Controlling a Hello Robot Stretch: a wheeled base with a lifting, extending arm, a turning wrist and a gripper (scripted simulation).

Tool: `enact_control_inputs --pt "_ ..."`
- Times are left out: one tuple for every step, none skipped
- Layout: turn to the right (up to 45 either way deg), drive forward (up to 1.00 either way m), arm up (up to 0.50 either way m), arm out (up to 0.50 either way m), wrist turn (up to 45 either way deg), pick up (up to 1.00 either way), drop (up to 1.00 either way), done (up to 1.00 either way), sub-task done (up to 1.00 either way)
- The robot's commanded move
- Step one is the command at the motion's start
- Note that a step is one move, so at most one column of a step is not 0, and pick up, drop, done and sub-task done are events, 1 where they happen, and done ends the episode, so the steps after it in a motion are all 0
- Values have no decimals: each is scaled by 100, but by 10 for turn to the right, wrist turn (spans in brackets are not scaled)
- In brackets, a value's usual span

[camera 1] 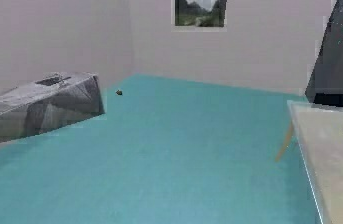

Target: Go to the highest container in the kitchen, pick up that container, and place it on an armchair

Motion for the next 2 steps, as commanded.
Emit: enact_control_inputs --pt "210 0 0 0 0 0 0 0 0" --pt "0 100 0 0 0 0 0 0 0"
